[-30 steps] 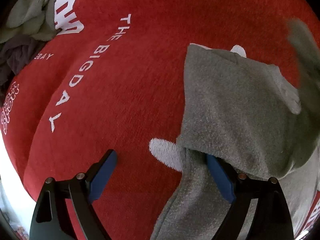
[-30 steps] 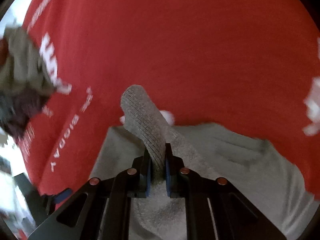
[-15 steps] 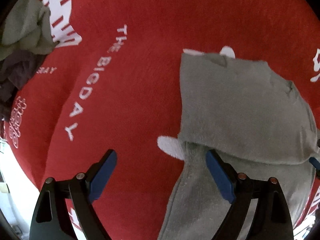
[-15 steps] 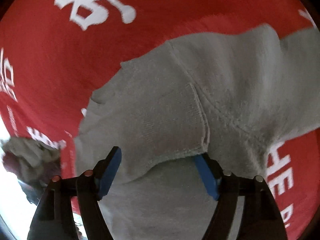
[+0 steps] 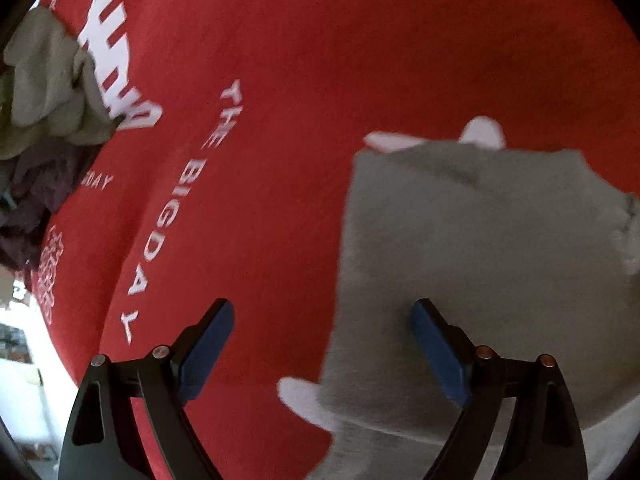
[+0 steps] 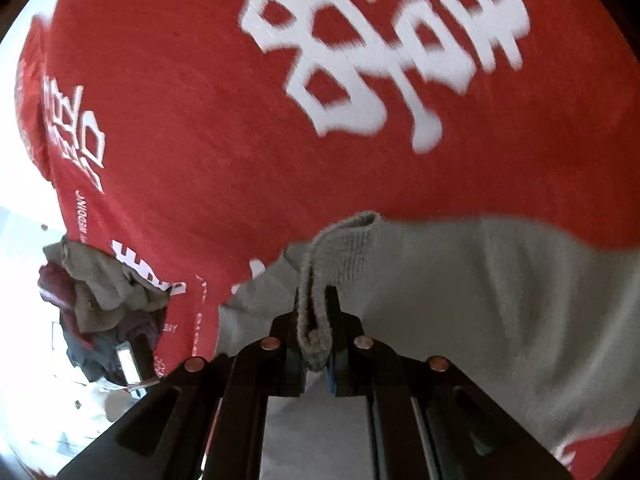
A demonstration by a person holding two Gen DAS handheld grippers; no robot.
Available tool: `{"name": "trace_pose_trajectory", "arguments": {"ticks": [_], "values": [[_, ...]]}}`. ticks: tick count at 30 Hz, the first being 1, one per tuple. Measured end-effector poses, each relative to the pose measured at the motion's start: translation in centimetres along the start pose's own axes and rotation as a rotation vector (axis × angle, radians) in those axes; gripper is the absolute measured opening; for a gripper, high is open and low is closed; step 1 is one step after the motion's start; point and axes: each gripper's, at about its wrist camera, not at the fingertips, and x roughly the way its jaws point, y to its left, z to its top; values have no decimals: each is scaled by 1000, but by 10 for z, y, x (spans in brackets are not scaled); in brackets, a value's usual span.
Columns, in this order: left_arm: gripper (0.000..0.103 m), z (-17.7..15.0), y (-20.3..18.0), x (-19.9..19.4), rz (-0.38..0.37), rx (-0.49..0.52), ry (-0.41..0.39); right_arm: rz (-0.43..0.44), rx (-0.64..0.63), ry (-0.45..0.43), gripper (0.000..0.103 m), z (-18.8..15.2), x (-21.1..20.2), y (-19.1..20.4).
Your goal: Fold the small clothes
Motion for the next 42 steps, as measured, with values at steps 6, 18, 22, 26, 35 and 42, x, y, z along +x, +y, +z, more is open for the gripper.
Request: {"name": "trace_pose_trajectory", "arguments": {"ticks": [6, 18, 22, 26, 35, 42], "values": [[91, -1, 21, -2, -14, 8, 1, -395, 86, 172, 59, -27, 15, -70], [91, -22, 35, -9, -80, 52, -9, -126, -550, 364, 60, -28, 130, 123], [91, -24, 44, -4, -132, 18, -11, -78, -656, 444, 60, -36, 221, 176], [91, -26, 50, -1, -172, -17, -11, -119, -760, 526, 58, -39, 272, 199], [91, -23, 60, 1, -195, -42, -11, -151, -867, 555, 4, -39, 277, 225], [91, -21, 60, -6, -188, -24, -23, -290, -722, 485, 4, -33, 304, 215]]}}
